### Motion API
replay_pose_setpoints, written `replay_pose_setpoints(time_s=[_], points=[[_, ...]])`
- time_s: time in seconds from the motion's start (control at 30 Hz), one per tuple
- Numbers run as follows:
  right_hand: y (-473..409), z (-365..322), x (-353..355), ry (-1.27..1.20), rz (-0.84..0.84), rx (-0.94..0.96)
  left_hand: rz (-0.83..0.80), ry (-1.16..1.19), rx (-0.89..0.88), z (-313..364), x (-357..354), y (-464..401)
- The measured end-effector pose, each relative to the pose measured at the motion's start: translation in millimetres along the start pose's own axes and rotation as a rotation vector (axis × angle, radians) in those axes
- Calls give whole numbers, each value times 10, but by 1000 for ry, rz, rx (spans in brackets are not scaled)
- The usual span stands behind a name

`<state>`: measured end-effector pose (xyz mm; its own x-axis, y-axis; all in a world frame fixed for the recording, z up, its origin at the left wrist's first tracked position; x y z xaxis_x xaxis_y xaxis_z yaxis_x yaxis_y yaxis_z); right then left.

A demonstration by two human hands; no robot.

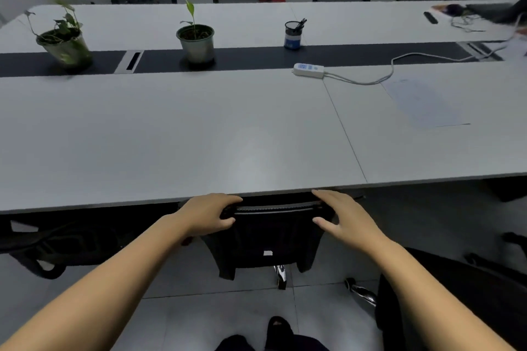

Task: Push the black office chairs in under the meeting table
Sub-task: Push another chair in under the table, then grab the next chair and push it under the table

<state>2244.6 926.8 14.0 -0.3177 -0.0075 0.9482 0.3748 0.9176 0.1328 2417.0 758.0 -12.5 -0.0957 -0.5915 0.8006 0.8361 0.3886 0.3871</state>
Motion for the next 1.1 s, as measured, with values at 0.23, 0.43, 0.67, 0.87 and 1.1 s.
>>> replay_pose_setpoints(time_s=[0.23,0.43,0.67,0.87,1.1], points=[[1128,-155,60,-471,272,-378,225,557,-257,396,228,667],[2152,-410,-223,-817,484,-689,131,750,-347,677,-66,1158],[3339,-683,-585,-945,684,-965,-98,727,-458,1322,-643,1393],[4365,-599,-591,-897,858,-1117,-217,733,-530,2016,-1197,1650],[5837,-250,-622,-828,963,-1227,-324,778,-576,3103,-2179,2118]])
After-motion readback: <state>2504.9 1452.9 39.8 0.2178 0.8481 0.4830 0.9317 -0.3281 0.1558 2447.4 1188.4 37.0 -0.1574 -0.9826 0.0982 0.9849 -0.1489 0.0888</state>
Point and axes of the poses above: each hand's wrist, its own y-axis away from the middle knuckle, its own x-axis out of the back of the hand, z = x × y, the point moved 10 cm from there along -y, towards the middle knuckle, and after that the axes turned 12 degrees about y, right-handed, at the moved point
